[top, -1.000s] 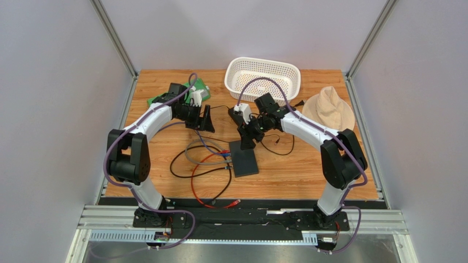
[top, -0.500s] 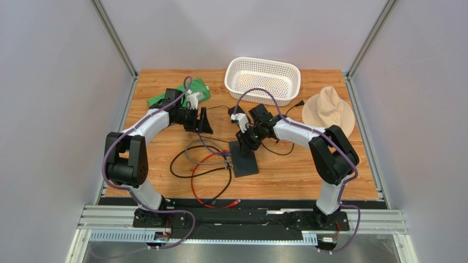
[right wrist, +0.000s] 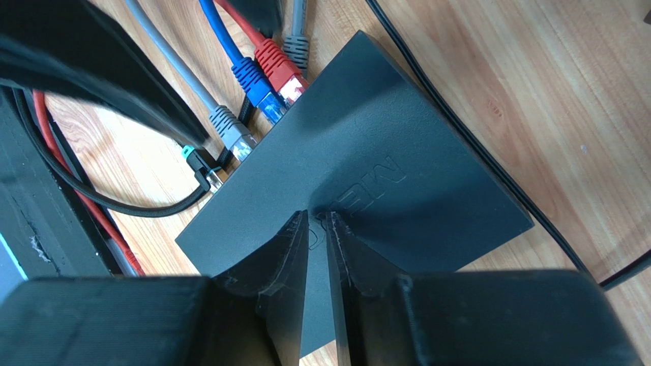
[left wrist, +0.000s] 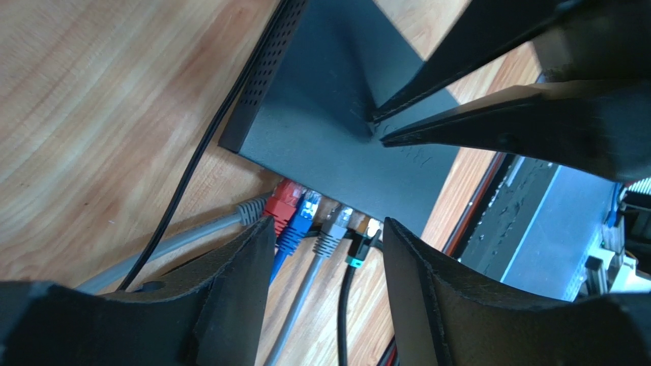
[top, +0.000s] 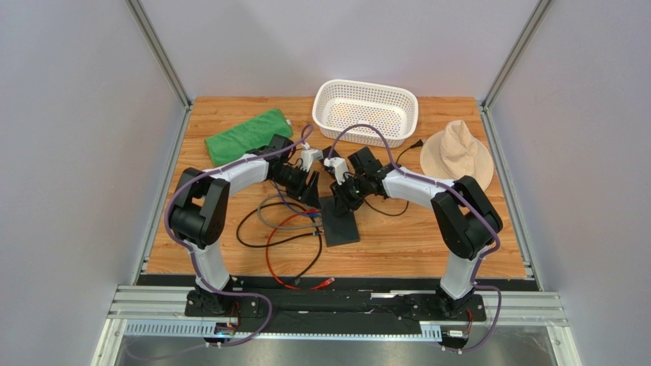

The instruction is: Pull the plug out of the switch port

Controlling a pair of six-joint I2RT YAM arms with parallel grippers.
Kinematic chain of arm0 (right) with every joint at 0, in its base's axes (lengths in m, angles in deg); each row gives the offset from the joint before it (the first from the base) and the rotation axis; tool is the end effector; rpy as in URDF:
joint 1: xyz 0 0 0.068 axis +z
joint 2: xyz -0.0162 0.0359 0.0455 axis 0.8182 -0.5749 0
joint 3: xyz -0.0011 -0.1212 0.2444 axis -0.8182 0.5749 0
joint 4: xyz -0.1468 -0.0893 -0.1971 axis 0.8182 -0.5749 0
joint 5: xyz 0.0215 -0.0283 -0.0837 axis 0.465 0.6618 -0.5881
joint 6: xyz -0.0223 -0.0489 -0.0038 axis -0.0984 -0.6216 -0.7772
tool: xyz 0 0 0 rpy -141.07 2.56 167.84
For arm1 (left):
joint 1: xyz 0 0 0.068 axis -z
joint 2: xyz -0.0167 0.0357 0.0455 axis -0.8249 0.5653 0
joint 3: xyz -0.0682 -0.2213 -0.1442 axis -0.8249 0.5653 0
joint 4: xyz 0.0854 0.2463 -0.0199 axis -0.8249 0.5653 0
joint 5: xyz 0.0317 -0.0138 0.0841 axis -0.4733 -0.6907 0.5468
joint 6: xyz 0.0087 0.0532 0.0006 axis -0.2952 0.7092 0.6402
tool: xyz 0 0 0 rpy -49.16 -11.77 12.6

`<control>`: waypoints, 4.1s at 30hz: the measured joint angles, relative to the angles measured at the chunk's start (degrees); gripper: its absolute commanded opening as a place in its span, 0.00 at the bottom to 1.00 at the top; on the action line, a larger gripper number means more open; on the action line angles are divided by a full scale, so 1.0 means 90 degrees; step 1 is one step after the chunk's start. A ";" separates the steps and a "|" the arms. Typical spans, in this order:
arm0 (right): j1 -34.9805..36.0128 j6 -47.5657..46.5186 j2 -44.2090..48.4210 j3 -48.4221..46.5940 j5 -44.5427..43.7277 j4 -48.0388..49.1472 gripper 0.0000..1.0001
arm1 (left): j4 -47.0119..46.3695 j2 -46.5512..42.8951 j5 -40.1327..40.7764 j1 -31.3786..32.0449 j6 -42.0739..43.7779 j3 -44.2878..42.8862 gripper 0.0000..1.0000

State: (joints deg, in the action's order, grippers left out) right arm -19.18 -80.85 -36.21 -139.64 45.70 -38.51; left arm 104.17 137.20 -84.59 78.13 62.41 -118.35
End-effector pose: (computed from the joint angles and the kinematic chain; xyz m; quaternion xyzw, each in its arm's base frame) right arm 0.2844 0.2262 0.1704 -0.4051 0.8464 0.2987 0.1739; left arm 0.3191 -0.1596 0.1786 0.2661 0.8692 -0.3988 0.1207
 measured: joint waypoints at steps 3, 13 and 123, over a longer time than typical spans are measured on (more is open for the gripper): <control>0.0015 0.0022 0.0058 0.0092 0.0000 0.0063 0.23 | 0.0092 0.0221 0.0049 0.0010 0.0046 -0.0036 0.59; 0.0029 0.0005 0.0270 0.0369 -0.0092 0.0245 0.23 | 0.0316 0.1064 -0.0675 -0.0257 0.0182 -0.0408 0.55; -0.0355 0.0078 0.0440 0.0561 0.0053 0.0049 0.25 | 0.3837 0.3866 -0.2531 0.0260 0.2603 -0.3330 0.00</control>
State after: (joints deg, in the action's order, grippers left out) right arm -22.37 -80.15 -32.25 -134.59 46.18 -38.07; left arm 138.71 172.00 -107.37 80.46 85.84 -148.31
